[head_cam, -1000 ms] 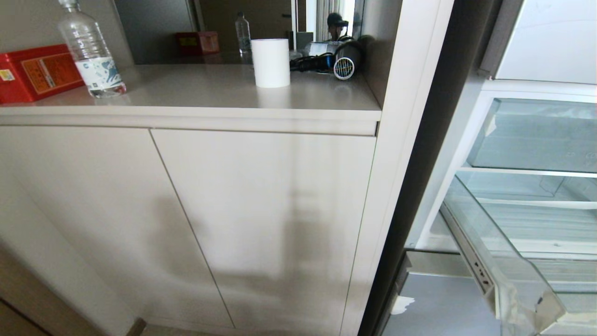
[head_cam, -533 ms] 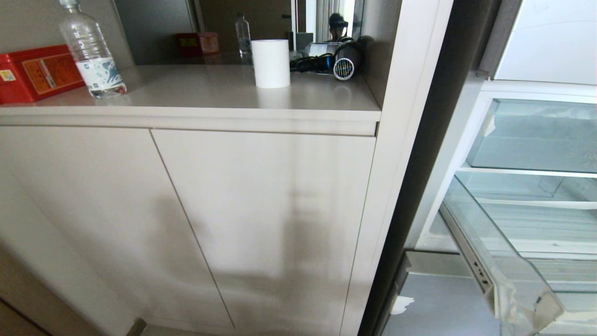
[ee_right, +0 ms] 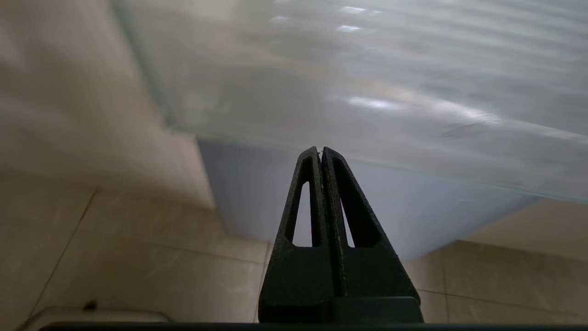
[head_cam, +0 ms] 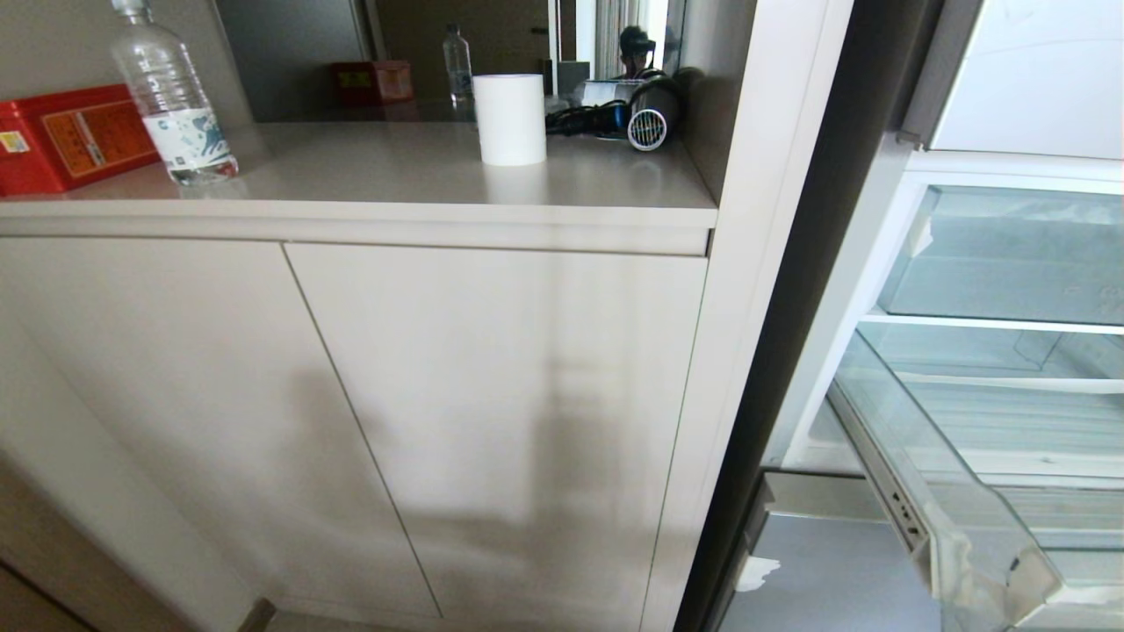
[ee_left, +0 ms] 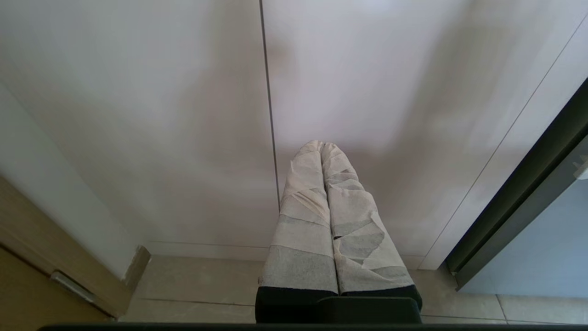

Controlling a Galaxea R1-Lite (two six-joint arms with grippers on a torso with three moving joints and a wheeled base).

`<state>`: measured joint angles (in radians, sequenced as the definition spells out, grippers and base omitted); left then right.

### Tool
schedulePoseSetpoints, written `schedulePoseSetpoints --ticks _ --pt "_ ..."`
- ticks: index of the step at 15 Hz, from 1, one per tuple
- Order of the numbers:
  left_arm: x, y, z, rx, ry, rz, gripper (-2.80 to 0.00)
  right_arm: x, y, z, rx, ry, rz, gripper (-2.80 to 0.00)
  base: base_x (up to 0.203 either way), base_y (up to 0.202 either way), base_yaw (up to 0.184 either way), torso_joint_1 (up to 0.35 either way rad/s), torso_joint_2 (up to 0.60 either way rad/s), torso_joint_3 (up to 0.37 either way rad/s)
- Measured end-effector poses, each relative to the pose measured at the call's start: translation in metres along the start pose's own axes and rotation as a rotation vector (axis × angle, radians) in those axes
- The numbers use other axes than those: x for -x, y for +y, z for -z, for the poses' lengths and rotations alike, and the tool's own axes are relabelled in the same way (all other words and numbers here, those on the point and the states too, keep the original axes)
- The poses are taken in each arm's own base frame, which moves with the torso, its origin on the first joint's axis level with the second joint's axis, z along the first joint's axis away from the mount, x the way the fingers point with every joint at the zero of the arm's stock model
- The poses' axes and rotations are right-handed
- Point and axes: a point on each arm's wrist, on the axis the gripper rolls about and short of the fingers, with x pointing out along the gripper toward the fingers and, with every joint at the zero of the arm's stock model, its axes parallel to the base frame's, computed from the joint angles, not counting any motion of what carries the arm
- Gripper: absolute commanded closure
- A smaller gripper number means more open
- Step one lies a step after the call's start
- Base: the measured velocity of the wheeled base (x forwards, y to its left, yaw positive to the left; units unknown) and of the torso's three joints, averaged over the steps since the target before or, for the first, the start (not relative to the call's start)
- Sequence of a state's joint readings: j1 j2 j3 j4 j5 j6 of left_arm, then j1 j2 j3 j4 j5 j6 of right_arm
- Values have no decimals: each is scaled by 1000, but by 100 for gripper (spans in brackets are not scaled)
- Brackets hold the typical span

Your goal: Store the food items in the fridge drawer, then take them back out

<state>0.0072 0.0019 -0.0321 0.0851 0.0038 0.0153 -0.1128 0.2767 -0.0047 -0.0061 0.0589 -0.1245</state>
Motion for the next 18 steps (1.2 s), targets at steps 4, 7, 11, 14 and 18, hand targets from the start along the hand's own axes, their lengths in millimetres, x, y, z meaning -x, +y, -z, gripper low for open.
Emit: schedulePoseSetpoints --ticks 4,7,11,14,18 --pt "0 0 0 0 0 0 0 3 0 3 19 -30 -50 0 0 0 0 0 0 0" --pt "0 0 0 0 0 -1 0 10 0 6 31 -134 -61 0 0 0 0 0 0 0" --pt "0 0 0 0 0 0 0 18 0 11 -8 -240 -60 0 0 0 0 0 0 0" --pt "0 0 0 0 0 0 0 19 -1 11 -42 -257 -40 0 0 0 0 0 0 0" --pt "0 0 0 0 0 0 0 19 -1 12 -48 -262 -41 0 0 0 0 0 0 0"
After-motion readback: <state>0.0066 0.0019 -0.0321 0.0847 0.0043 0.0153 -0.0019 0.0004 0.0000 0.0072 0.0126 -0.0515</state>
